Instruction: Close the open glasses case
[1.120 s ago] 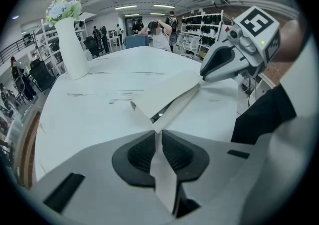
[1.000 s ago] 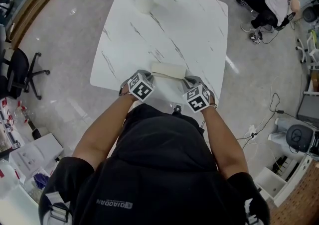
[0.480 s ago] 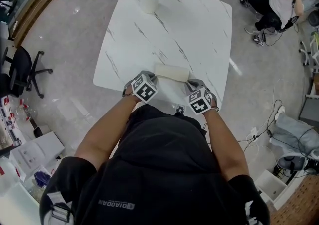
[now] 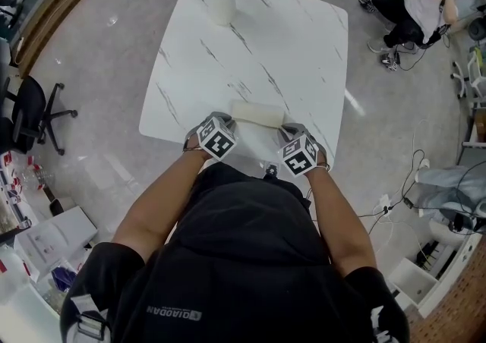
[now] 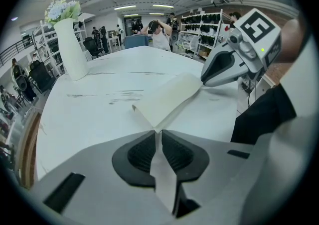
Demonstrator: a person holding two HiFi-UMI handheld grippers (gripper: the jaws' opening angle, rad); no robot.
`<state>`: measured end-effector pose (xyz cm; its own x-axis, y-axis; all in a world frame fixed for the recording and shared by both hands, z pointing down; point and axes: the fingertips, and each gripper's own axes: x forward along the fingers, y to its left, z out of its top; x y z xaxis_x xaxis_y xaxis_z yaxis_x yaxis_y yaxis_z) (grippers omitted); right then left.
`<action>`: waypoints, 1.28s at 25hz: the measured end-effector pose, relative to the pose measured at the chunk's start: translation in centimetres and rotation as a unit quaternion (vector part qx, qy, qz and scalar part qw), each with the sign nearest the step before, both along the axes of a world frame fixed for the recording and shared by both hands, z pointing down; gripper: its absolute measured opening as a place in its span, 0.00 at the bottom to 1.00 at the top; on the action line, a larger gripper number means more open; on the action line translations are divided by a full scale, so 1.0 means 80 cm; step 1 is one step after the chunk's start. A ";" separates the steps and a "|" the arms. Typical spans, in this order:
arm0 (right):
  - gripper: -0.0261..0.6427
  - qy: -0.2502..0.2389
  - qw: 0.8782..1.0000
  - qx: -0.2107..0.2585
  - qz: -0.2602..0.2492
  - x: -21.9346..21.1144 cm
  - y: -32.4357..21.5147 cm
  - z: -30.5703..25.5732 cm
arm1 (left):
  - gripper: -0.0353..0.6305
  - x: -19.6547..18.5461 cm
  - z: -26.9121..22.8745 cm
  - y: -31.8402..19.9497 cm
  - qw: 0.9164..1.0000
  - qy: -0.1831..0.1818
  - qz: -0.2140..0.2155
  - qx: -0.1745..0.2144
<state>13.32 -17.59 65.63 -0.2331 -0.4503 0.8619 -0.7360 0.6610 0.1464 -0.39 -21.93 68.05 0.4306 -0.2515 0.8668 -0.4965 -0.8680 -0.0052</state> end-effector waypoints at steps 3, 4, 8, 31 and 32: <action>0.10 0.005 1.000 -0.003 -0.004 0.002 0.006 -0.005 | 0.12 -0.002 -0.002 0.007 1.000 -0.012 0.009 0.000; 0.10 0.004 1.000 -0.003 -0.004 0.003 0.008 -0.009 | 0.12 -0.003 -0.004 0.011 1.000 -0.014 0.013 -0.001; 0.10 -0.009 1.000 0.006 0.008 0.005 0.010 -0.030 | 0.12 -0.011 -0.022 0.018 1.000 -0.003 0.023 0.002; 0.04 -0.277 0.932 0.177 0.153 -0.004 -0.026 -0.262 | 0.06 -0.005 -0.291 -0.027 0.959 0.259 -0.063 0.096; 0.04 -0.286 0.928 0.182 0.155 -0.004 -0.027 -0.271 | 0.06 -0.004 -0.299 -0.028 0.957 0.266 -0.063 0.100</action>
<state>12.98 -19.76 43.98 -0.4161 -0.8095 0.4141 -0.9086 0.3876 -0.1555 -0.70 -24.19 44.11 0.7530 -0.4690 0.4616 -0.5759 -0.8091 0.1174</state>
